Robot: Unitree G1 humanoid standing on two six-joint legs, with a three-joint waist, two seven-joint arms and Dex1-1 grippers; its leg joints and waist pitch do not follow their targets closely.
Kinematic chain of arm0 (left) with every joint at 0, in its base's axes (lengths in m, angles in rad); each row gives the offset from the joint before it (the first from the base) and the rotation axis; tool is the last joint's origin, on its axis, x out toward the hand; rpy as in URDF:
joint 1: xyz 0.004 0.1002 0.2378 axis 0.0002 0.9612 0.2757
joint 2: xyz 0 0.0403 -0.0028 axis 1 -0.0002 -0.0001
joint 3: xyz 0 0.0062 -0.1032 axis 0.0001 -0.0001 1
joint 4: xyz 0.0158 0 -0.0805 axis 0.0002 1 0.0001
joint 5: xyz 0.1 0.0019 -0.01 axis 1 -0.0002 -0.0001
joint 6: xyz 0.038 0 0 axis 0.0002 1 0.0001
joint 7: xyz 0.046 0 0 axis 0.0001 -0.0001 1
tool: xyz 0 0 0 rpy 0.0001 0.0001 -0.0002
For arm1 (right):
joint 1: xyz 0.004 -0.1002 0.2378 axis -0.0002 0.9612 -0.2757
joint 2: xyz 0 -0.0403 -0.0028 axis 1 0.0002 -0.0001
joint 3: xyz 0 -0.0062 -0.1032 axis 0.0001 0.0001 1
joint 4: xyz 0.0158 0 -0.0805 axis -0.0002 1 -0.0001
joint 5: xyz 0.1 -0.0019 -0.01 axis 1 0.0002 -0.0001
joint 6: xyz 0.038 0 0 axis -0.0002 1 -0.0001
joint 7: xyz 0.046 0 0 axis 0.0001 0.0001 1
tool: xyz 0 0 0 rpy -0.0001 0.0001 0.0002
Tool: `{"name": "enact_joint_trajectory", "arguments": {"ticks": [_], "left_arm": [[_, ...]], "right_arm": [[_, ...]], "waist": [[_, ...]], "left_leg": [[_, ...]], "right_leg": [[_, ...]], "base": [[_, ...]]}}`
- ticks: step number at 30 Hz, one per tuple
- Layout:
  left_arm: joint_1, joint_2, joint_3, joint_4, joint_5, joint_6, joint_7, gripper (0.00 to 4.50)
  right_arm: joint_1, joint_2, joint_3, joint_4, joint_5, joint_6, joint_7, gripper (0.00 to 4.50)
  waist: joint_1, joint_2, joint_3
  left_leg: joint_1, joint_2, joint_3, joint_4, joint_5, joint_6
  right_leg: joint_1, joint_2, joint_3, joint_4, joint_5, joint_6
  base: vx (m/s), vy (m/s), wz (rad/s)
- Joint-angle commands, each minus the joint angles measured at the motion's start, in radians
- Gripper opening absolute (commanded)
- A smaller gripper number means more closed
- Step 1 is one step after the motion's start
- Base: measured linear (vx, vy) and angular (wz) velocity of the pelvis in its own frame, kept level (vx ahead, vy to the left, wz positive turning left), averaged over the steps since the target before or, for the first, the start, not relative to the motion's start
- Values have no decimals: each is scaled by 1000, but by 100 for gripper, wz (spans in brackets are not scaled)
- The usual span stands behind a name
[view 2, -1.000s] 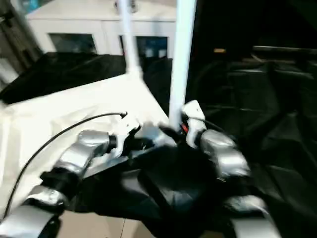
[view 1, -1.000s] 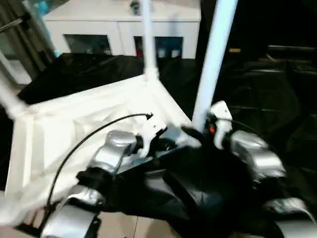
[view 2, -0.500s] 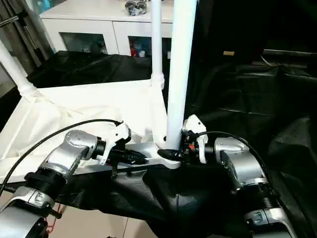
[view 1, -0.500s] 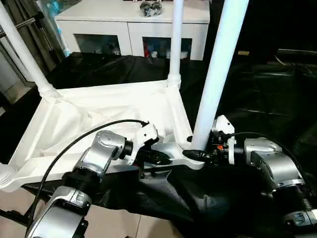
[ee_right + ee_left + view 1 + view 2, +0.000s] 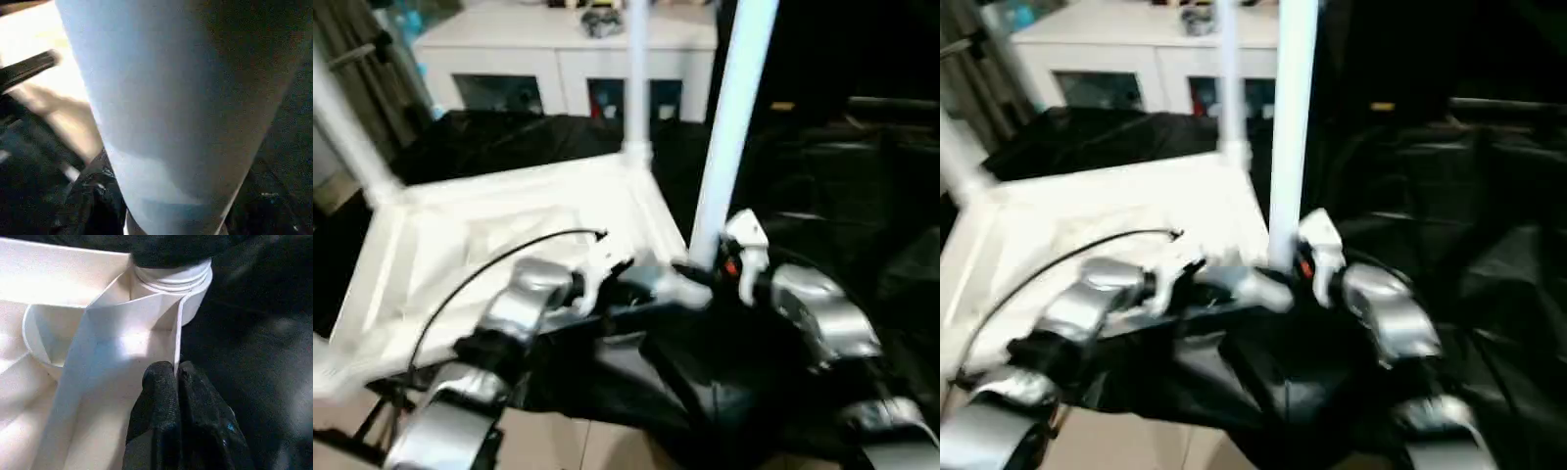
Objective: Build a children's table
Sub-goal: Rotate leg to tighten
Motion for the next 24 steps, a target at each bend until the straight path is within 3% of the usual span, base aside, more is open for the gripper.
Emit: {"name": "enact_joint_trajectory", "arguments": {"ticks": [1, 2, 4, 8, 9, 14, 19, 22, 24], "left_arm": [[-48, -100, -14, 14, -11, 21, 115, 0], [-48, -100, -14, 14, -11, 21, 115, 0], [-58, -133, -7, 19, -4, 36, 176, 0], [-57, -163, -14, 7, -4, 43, 186, 0], [-54, -167, -19, 2, -4, 40, 180, 0], [-29, -142, -41, -21, -9, 11, 105, 0], [-9, -93, -51, -39, -22, 10, 31, 0], [-6, -68, -55, -39, -22, 1, -4, 0], [-3, -44, -64, -44, -22, -7, -46, 0]], "right_arm": [[6, 114, 63, 121, -10, 57, -100, 201], [6, 114, 63, 121, -10, 57, -100, 201], [-23, 152, 31, 176, -19, 50, -218, 201], [-53, 186, 7, 232, -32, 22, -293, 201], [-59, 192, 5, 239, -32, 10, -291, 253], [-62, 182, -5, 207, 10, 15, -167, 301], [-26, 109, 77, 120, 11, 21, 44, 322], [-4, 61, 122, 87, 5, 20, 145, 322], [13, 22, 151, 61, 4, 22, 219, 322]], "waist": [[-13, -18, -33], [-15, -17, -34], [-17, -16, -36], [-17, -18, -38], [-17, -19, -41], [-11, -19, -47], [-4, -18, -52], [3, -18, -51], [6, -18, -45]], "left_leg": [[16, 88, -61, -86, -365, -17], [20, 86, -61, -84, -368, -11], [13, 87, -59, -84, -335, 5], [12, 87, -57, -83, -325, 12], [9, 86, -55, -82, -306, 23], [0, 90, -52, -77, -217, 69], [-4, 92, -48, -69, -132, 122], [-2, 93, -46, -67, -137, 126], [-1, 95, -45, -71, -173, 114]], "right_leg": [[7, -110, 58, -92, -436, -189], [7, -111, 59, -95, -440, -191], [9, -111, 62, -93, -399, -198], [10, -111, 61, -89, -356, -211], [14, -110, 60, -87, -323, -220], [25, -113, 61, -76, -209, -243], [31, -111, 55, -59, -73, -279], [32, -108, 53, -59, -81, -280], [27, -109, 53, -66, -144, -272]], "base": [[0, 0, 0], [0, 0, 0], [0, 0, 0], [0, 0, 0], [0, 0, 0], [0, 0, 0], [0, 0, 0], [0, 0, 0], [0, 0, 0]]}}
